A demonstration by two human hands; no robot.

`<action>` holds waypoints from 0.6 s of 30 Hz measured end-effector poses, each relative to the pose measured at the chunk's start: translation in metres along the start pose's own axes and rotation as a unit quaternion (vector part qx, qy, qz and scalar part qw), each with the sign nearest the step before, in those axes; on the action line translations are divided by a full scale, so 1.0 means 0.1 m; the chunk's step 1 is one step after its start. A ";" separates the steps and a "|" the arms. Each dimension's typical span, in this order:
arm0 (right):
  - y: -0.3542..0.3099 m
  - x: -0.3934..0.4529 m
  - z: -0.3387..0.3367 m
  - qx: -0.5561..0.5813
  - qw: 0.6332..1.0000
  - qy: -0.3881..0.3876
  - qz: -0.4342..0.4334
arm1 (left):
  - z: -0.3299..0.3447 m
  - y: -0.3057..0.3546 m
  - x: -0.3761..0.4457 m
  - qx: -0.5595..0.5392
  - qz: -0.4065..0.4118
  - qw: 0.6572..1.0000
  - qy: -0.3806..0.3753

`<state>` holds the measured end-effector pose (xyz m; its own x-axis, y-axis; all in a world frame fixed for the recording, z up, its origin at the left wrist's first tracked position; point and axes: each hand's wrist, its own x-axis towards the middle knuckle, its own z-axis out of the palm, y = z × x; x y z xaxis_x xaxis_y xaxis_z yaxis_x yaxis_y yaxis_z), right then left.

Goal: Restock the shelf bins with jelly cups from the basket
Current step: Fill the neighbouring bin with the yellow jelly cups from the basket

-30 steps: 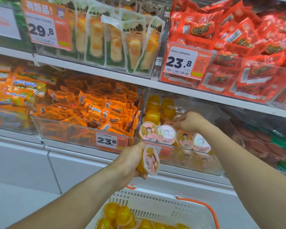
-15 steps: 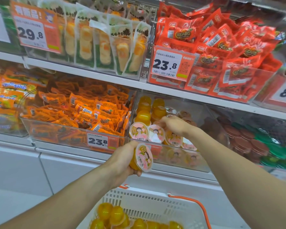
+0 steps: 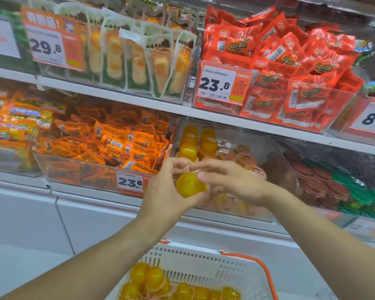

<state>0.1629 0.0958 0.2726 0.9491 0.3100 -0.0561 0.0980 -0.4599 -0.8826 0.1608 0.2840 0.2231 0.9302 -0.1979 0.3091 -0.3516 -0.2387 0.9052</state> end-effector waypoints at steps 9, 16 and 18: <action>0.01 -0.15 0.21 0.368 0.929 0.028 0.029 | 0.02 0.02 0.02 0.026 0.102 0.994 -0.033; 0.09 -0.13 0.23 0.302 0.944 0.050 0.121 | 0.01 0.03 0.02 -0.023 0.117 0.993 0.019; 0.12 -0.11 0.23 0.305 0.943 0.042 0.124 | 0.00 0.05 0.03 -0.026 0.113 0.993 0.025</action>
<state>0.1473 0.1062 0.2523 0.9430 0.1777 -0.2814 -0.2962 0.0627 -0.9531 0.1621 0.2820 0.2283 0.8327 -0.1930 0.5190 -0.5472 -0.1435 0.8246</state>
